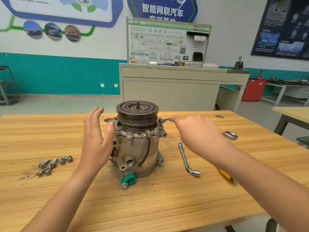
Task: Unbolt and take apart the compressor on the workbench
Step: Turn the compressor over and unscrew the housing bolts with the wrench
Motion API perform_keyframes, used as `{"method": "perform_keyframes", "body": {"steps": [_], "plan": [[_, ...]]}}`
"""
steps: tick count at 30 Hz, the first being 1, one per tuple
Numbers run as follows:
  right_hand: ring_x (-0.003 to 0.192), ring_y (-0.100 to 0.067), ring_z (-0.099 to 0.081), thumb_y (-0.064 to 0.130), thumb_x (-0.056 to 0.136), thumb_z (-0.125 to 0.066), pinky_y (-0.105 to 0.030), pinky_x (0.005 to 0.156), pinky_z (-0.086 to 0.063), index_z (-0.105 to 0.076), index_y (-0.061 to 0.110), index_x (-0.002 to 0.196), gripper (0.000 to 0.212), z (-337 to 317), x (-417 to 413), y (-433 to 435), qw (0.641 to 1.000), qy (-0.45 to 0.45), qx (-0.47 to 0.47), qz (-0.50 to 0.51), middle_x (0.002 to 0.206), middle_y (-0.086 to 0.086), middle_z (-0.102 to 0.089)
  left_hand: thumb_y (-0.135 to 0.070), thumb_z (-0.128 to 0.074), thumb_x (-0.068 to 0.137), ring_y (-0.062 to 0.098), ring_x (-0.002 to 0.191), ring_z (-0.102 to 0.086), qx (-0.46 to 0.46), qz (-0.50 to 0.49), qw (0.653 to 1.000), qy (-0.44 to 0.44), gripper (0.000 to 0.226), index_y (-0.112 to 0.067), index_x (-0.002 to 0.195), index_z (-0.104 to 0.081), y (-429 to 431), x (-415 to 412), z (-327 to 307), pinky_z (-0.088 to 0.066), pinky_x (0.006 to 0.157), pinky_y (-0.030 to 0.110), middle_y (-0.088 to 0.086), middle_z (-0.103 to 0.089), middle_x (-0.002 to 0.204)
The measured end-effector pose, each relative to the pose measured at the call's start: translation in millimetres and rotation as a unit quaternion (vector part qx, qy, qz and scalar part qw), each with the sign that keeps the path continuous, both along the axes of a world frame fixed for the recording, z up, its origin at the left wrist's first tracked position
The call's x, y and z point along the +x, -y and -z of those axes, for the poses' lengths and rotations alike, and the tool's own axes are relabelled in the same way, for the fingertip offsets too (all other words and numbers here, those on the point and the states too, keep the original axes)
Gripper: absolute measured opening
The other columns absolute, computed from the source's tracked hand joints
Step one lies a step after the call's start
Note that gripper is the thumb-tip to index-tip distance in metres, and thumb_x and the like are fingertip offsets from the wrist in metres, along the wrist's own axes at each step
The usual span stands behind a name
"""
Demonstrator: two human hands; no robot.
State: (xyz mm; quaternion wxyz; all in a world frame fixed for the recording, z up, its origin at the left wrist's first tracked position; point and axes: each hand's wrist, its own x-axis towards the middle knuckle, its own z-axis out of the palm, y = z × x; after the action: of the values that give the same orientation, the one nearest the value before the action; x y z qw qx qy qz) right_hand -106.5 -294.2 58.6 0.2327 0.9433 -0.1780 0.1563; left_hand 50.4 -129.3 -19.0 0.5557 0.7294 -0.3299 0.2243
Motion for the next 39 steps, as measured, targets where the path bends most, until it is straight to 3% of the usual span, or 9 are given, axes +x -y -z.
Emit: {"method": "perform_keyframes", "body": {"steps": [7, 13, 15, 18, 22, 25, 28, 33, 39], "plan": [[0.044, -0.012, -0.029, 0.014, 0.091, -0.041, -0.024, 0.037, -0.021, -0.043, 0.013, 0.126, 0.034, -8.8, 2.5, 6.3, 0.996, -0.059, -0.069, -0.027, 0.055, 0.004, -0.032, -0.033, -0.027, 0.102, 0.006, 0.125, -0.035, -0.062, 0.068, 0.976, -0.195, 0.044, -0.016, 0.143, -0.033, 13.3, 0.0, 34.6, -0.029, 0.101, 0.026, -0.002, -0.04, 0.14], [0.066, -0.02, -0.046, 0.014, 0.094, -0.035, -0.027, 0.052, -0.035, -0.04, 0.026, 0.135, 0.044, -14.6, 26.5, 58.3, 0.995, -0.054, -0.069, -0.048, 0.077, 0.001, -0.054, -0.035, -0.026, 0.101, 0.004, 0.123, -0.039, -0.078, 0.114, 0.97, -0.198, 0.037, -0.03, 0.137, -0.033, 8.4, -2.6, 42.0, -0.033, 0.099, 0.024, -0.012, -0.042, 0.131], [0.082, -0.022, -0.058, 0.007, 0.094, -0.038, -0.033, 0.075, -0.047, -0.044, 0.021, 0.134, 0.043, -13.5, 46.7, 66.5, 0.994, -0.051, -0.057, -0.081, 0.092, -0.001, -0.064, -0.037, -0.025, 0.101, 0.008, 0.126, -0.039, -0.076, 0.121, 0.968, -0.205, 0.043, -0.028, 0.142, -0.029, 8.9, -3.3, 41.9, -0.034, 0.102, 0.029, -0.011, -0.041, 0.134], [0.104, -0.024, -0.061, -0.006, 0.087, -0.049, -0.043, 0.104, -0.033, -0.056, 0.005, 0.123, 0.038, -2.2, 74.8, 62.2, 0.982, -0.008, -0.057, -0.177, 0.111, -0.012, -0.066, -0.045, -0.025, 0.097, 0.011, 0.125, -0.042, -0.081, 0.138, 0.961, -0.224, 0.05, -0.035, 0.145, -0.02, 8.7, -4.2, 41.1, -0.036, 0.102, 0.035, -0.011, -0.04, 0.138], [0.082, -0.035, -0.069, -0.02, 0.062, -0.062, -0.056, 0.083, -0.047, -0.068, -0.009, 0.095, 0.035, 9.8, 88.3, 49.6, 0.955, 0.125, 0.008, -0.269, 0.09, -0.022, -0.07, -0.057, -0.027, 0.089, 0.016, 0.123, -0.049, -0.08, 0.16, 0.954, -0.24, 0.055, -0.049, 0.141, -0.012, 7.0, -8.7, 40.1, -0.039, 0.104, 0.045, -0.007, -0.043, 0.139], [0.084, -0.034, -0.066, -0.004, 0.087, -0.053, -0.049, 0.081, -0.051, -0.061, -0.002, 0.116, 0.03, 2.6, 75.0, 48.5, 0.943, 0.212, 0.116, -0.229, 0.094, -0.02, -0.069, -0.044, -0.028, 0.097, 0.017, 0.122, -0.049, -0.078, 0.164, 0.955, -0.236, 0.046, -0.051, 0.14, -0.011, 6.9, -8.7, 41.5, -0.04, 0.104, 0.047, -0.007, -0.042, 0.139], [0.067, -0.027, -0.057, 0.018, 0.099, -0.039, -0.041, 0.06, -0.046, -0.037, 0.017, 0.14, 0.041, -11.5, 49.3, 39.5, 0.918, 0.269, 0.249, -0.152, 0.075, -0.012, -0.062, -0.044, -0.029, 0.098, 0.015, 0.122, -0.049, -0.076, 0.164, 0.956, -0.229, 0.047, -0.05, 0.141, -0.011, 7.4, -7.0, 42.7, -0.04, 0.104, 0.048, -0.008, -0.041, 0.139], [0.05, -0.012, -0.035, 0.012, 0.094, -0.035, -0.027, 0.043, -0.021, -0.039, 0.022, 0.129, 0.037, -31.6, 1.2, 13.8, 0.994, 0.089, 0.064, 0.005, 0.059, 0.003, -0.039, -0.046, -0.033, 0.097, 0.014, 0.123, -0.047, -0.076, 0.152, 0.961, -0.22, 0.051, -0.044, 0.144, -0.013, 9.3, -3.4, 46.0, -0.04, 0.104, 0.044, -0.007, -0.041, 0.139], [0.056, -0.018, -0.035, 0.001, 0.087, -0.038, -0.026, 0.041, -0.022, -0.035, 0.014, 0.134, 0.049, -25.7, -1.1, -10.1, 0.997, -0.047, 0.002, 0.065, 0.06, 0.002, -0.029, -0.041, -0.034, 0.099, 0.015, 0.122, -0.048, -0.069, 0.138, 0.963, -0.221, 0.049, -0.044, 0.144, -0.014, 9.5, -2.1, 47.3, -0.042, 0.102, 0.047, -0.007, -0.041, 0.137]]}}
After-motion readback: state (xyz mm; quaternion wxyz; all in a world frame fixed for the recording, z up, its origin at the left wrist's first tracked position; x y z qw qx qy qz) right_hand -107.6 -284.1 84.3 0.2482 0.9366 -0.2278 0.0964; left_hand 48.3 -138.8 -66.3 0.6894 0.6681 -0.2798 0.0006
